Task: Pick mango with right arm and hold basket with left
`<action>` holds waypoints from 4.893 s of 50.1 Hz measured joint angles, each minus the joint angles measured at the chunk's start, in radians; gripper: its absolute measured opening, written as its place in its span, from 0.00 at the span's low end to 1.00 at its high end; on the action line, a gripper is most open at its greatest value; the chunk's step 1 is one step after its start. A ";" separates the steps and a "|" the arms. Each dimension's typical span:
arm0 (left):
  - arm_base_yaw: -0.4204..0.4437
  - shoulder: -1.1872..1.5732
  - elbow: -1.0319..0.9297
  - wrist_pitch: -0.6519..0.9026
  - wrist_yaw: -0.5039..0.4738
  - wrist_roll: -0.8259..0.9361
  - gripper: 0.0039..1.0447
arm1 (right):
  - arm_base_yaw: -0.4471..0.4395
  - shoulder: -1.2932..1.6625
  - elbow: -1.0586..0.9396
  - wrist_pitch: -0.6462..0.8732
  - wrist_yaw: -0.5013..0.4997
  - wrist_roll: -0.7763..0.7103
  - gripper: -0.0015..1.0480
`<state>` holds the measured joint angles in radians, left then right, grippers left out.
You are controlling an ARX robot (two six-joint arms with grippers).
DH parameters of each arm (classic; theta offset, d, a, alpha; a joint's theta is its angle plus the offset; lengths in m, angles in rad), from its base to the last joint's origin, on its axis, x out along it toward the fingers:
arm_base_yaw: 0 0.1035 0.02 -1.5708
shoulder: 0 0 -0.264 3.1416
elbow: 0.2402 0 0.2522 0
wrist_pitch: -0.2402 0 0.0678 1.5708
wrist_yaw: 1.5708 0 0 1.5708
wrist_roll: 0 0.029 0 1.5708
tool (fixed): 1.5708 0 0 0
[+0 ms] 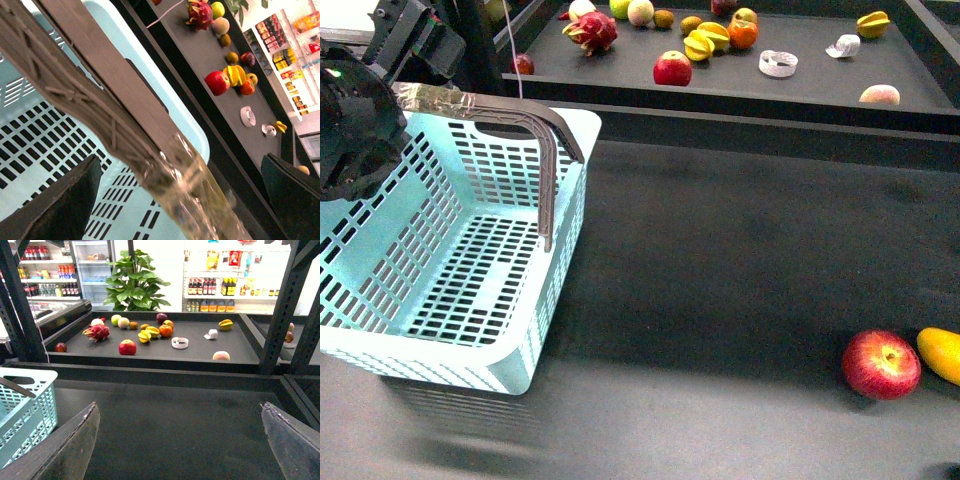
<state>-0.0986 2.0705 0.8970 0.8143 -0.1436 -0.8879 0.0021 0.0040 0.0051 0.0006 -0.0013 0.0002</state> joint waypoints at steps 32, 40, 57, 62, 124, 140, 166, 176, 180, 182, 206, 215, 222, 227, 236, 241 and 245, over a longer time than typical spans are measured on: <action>-0.045 0.132 0.225 -0.170 -0.034 -0.079 0.36 | 0.000 0.000 0.000 0.000 0.000 0.000 0.92; -0.074 0.058 0.155 -0.215 0.011 -0.029 0.18 | 0.000 0.000 0.000 0.000 0.000 0.000 0.92; -0.147 -0.257 -0.229 -0.088 0.178 0.299 0.16 | 0.000 0.000 0.000 0.000 0.000 0.000 0.92; -0.163 -0.329 -0.319 -0.036 0.246 0.386 0.16 | 0.000 0.000 0.000 0.000 0.000 0.000 0.92; -0.332 -0.507 -0.467 0.064 0.379 0.478 0.16 | -0.161 0.529 0.003 0.474 0.272 -0.026 0.92; -0.331 -0.507 -0.467 0.064 0.372 0.481 0.16 | -0.498 1.614 0.287 0.957 -0.013 -0.238 0.92; -0.331 -0.507 -0.467 0.064 0.373 0.483 0.16 | -0.511 2.434 0.798 0.766 -0.111 -0.779 0.92; -0.331 -0.507 -0.467 0.064 0.372 0.484 0.16 | -0.486 2.516 0.896 0.695 -0.099 -0.911 0.92; -0.331 -0.507 -0.467 0.064 0.374 0.484 0.16 | -0.476 2.550 0.939 0.668 -0.093 -0.955 0.92; -0.331 -0.507 -0.467 0.064 0.375 0.484 0.16 | -0.471 2.563 0.954 0.660 -0.093 -0.974 0.92; -0.331 -0.507 -0.467 0.064 0.374 0.484 0.16 | -0.401 2.741 1.174 0.550 -0.081 -0.932 0.92; -0.331 -0.507 -0.468 0.064 0.375 0.484 0.16 | -0.395 2.752 1.205 0.525 -0.095 -0.868 0.85; -0.331 -0.507 -0.468 0.064 0.374 0.484 0.16 | -0.396 2.751 1.205 0.493 -0.105 -0.832 0.66; -0.331 -0.507 -0.468 0.064 0.375 0.484 0.16 | -0.402 2.737 1.193 0.486 -0.126 -0.792 0.60; -0.331 -0.507 -0.468 0.064 0.375 0.483 0.16 | -0.412 2.683 1.105 0.519 -0.172 -0.695 0.58; -0.331 -0.507 -0.468 0.064 0.375 0.484 0.16 | -0.412 2.604 1.029 0.564 -0.208 -0.635 0.58; -0.331 -0.507 -0.468 0.064 0.375 0.484 0.16 | -0.410 2.520 0.969 0.598 -0.237 -0.582 0.58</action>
<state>-0.4297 1.5631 0.4294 0.8780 0.2310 -0.4042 -0.4076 2.5240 0.9741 0.5983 -0.2386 -0.5819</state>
